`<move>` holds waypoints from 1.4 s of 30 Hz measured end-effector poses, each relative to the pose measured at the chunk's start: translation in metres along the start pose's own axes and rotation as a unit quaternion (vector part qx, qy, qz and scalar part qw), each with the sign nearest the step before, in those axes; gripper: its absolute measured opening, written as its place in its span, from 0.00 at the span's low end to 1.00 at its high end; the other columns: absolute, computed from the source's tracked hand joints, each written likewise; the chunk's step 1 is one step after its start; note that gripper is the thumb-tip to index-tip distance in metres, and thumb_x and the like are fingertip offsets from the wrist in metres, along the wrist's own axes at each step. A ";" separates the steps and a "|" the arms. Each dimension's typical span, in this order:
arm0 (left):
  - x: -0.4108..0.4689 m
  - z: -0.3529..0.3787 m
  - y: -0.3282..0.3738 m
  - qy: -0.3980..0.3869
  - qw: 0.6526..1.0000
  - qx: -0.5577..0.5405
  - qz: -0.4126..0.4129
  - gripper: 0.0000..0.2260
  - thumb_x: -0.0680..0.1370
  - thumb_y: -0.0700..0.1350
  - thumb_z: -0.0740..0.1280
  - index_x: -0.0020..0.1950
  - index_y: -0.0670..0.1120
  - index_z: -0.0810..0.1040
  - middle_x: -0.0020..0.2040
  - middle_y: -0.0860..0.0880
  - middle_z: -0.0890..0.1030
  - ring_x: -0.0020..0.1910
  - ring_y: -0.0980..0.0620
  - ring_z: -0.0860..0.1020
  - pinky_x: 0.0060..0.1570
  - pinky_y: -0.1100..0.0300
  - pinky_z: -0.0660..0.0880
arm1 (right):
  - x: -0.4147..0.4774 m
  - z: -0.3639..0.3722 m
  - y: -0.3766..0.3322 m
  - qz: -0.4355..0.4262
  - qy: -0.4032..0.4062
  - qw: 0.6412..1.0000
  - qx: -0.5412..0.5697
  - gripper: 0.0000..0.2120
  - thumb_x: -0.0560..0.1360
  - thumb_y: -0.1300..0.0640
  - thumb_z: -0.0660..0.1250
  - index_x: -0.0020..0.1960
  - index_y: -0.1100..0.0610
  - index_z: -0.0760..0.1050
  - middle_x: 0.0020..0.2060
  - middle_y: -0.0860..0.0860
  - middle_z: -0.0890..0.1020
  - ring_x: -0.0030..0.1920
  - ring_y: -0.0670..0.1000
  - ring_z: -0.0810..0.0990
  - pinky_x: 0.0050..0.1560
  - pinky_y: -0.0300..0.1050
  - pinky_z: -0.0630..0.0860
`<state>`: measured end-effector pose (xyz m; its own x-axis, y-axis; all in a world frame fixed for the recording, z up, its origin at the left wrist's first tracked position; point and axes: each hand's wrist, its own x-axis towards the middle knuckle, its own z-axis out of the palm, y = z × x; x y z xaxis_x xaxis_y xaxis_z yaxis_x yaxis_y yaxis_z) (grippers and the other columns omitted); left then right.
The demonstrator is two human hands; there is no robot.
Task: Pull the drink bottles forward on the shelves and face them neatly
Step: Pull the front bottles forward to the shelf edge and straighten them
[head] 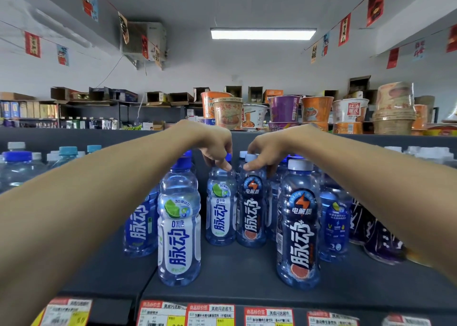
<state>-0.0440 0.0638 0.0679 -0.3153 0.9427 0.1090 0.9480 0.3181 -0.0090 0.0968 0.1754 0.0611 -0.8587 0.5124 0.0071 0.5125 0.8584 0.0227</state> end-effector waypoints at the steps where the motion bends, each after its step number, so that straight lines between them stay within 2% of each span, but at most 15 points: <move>1: 0.000 -0.001 0.000 -0.003 1.000 -0.006 0.003 0.16 0.74 0.53 0.76 0.55 0.45 0.81 0.38 0.53 0.86 0.37 0.54 0.85 0.35 0.62 0.74 | -0.001 -0.001 0.000 -0.002 -0.003 1.000 0.004 0.39 0.77 0.36 0.67 0.76 0.60 0.63 0.57 0.55 0.84 0.40 0.50 0.87 0.67 0.56 0.70; 6: -0.004 -0.002 0.000 0.001 1.000 0.001 0.021 0.10 0.73 0.52 0.77 0.48 0.52 0.78 0.43 0.52 0.84 0.38 0.54 0.85 0.33 0.65 0.73 | -0.009 -0.002 -0.001 -0.016 -0.006 1.000 0.019 0.39 0.76 0.36 0.67 0.77 0.59 0.62 0.52 0.54 0.85 0.42 0.50 0.87 0.57 0.52 0.71; 11: -0.008 0.003 0.002 0.019 0.997 0.063 0.029 0.14 0.75 0.55 0.74 0.53 0.49 0.77 0.43 0.53 0.81 0.43 0.51 0.83 0.38 0.60 0.73 | -0.012 0.001 -0.005 -0.008 0.018 0.999 -0.037 0.37 0.77 0.34 0.65 0.73 0.60 0.66 0.48 0.52 0.87 0.50 0.51 0.86 0.62 0.53 0.71; 12: -0.009 0.004 0.003 0.017 0.997 0.071 0.027 0.16 0.75 0.55 0.74 0.57 0.47 0.78 0.45 0.52 0.82 0.45 0.50 0.83 0.40 0.59 0.75 | -0.013 0.001 -0.006 -0.006 0.022 0.999 -0.048 0.36 0.76 0.33 0.64 0.72 0.60 0.68 0.53 0.53 0.86 0.53 0.52 0.84 0.64 0.54 0.71; 14: -0.015 0.002 0.004 0.011 0.996 0.083 0.026 0.25 0.76 0.57 0.73 0.67 0.46 0.76 0.56 0.50 0.82 0.55 0.47 0.81 0.53 0.54 0.78 | -0.021 0.000 -0.007 0.001 0.034 0.996 -0.086 0.38 0.75 0.30 0.62 0.70 0.59 0.71 0.60 0.52 0.82 0.59 0.55 0.81 0.66 0.57 0.71; 16: -0.024 -0.003 0.004 0.032 0.996 0.081 0.032 0.33 0.75 0.60 0.71 0.75 0.45 0.68 0.68 0.48 0.76 0.65 0.47 0.76 0.66 0.51 0.72 | -0.031 -0.004 -0.008 0.003 0.064 0.992 -0.108 0.42 0.73 0.25 0.60 0.68 0.59 0.73 0.60 0.53 0.81 0.60 0.57 0.79 0.64 0.59 0.74; 18: -0.038 -0.009 0.002 0.058 0.996 0.050 0.041 0.34 0.75 0.62 0.70 0.76 0.46 0.67 0.69 0.48 0.75 0.66 0.48 0.75 0.69 0.51 0.70 | -0.042 -0.008 -0.007 -0.010 0.116 0.989 -0.086 0.40 0.74 0.26 0.58 0.65 0.59 0.77 0.56 0.55 0.83 0.57 0.56 0.82 0.60 0.56 0.78; 20: -0.054 -0.011 -0.003 0.088 0.995 0.026 0.050 0.29 0.76 0.61 0.70 0.72 0.48 0.72 0.65 0.50 0.78 0.62 0.50 0.77 0.66 0.53 0.72 | -0.053 -0.006 -0.005 -0.039 0.190 0.979 -0.056 0.31 0.78 0.31 0.59 0.59 0.57 0.81 0.50 0.52 0.85 0.50 0.51 0.82 0.53 0.47 0.78; 22: -0.072 -0.005 -0.005 0.132 0.990 -0.001 0.059 0.21 0.77 0.60 0.69 0.65 0.49 0.79 0.58 0.53 0.82 0.57 0.54 0.79 0.59 0.58 0.74 | -0.063 0.003 -0.004 -0.063 0.277 0.959 -0.017 0.22 0.80 0.39 0.62 0.51 0.57 0.83 0.44 0.50 0.85 0.42 0.45 0.79 0.44 0.40 0.73; 24: -0.085 0.006 -0.005 0.184 0.980 -0.042 0.063 0.16 0.78 0.58 0.69 0.58 0.50 0.83 0.52 0.55 0.83 0.50 0.58 0.80 0.49 0.64 0.72 | -0.071 0.017 -0.004 -0.064 0.336 0.939 0.039 0.20 0.81 0.44 0.63 0.42 0.57 0.83 0.37 0.51 0.84 0.35 0.46 0.78 0.43 0.43 0.77; 27: -0.102 0.024 -0.005 0.263 0.957 -0.114 0.047 0.13 0.78 0.57 0.69 0.49 0.49 0.86 0.44 0.56 0.84 0.43 0.60 0.79 0.39 0.67 0.72 | -0.082 0.038 -0.004 -0.025 0.396 0.914 0.087 0.22 0.81 0.49 0.62 0.35 0.61 0.81 0.30 0.55 0.82 0.30 0.53 0.76 0.46 0.51 0.81; 30: -0.120 0.046 -0.009 0.346 0.924 -0.165 0.001 0.12 0.76 0.57 0.70 0.42 0.49 0.85 0.36 0.55 0.83 0.38 0.58 0.81 0.44 0.57 0.79 | -0.092 0.060 -0.006 0.013 0.449 0.881 0.148 0.23 0.80 0.49 0.61 0.32 0.62 0.79 0.27 0.57 0.80 0.29 0.57 0.77 0.45 0.52 0.80; 35: -0.126 0.067 -0.009 0.400 0.868 -0.293 -0.026 0.19 0.77 0.53 0.70 0.31 0.42 0.82 0.24 0.54 0.79 0.25 0.66 0.74 0.57 0.55 0.77 | -0.098 0.071 -0.019 0.013 0.484 0.846 0.225 0.28 0.82 0.49 0.61 0.26 0.58 0.75 0.24 0.52 0.81 0.30 0.51 0.81 0.53 0.37 0.70; 38: -0.122 0.066 0.003 0.406 0.864 -0.298 -0.015 0.21 0.78 0.53 0.69 0.29 0.43 0.81 0.26 0.50 0.81 0.23 0.65 0.73 0.56 0.56 0.77 | -0.096 0.068 -0.037 -0.007 0.473 0.848 0.238 0.28 0.82 0.48 0.61 0.28 0.60 0.78 0.27 0.51 0.83 0.32 0.48 0.81 0.51 0.36 0.69; 42: -0.118 0.069 0.017 0.409 0.862 -0.298 0.025 0.22 0.79 0.54 0.67 0.29 0.43 0.81 0.27 0.51 0.81 0.27 0.62 0.75 0.54 0.58 0.74 | -0.092 0.071 -0.065 -0.040 0.469 0.843 0.261 0.28 0.83 0.46 0.59 0.29 0.57 0.79 0.26 0.47 0.82 0.32 0.43 0.80 0.55 0.41 0.71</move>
<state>0.0067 -0.0355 -0.0135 -0.3693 0.4899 0.7897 0.8897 -0.0590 0.4527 0.1432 0.0744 -0.0120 -0.3914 0.4195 0.8191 0.1752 0.9077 -0.3812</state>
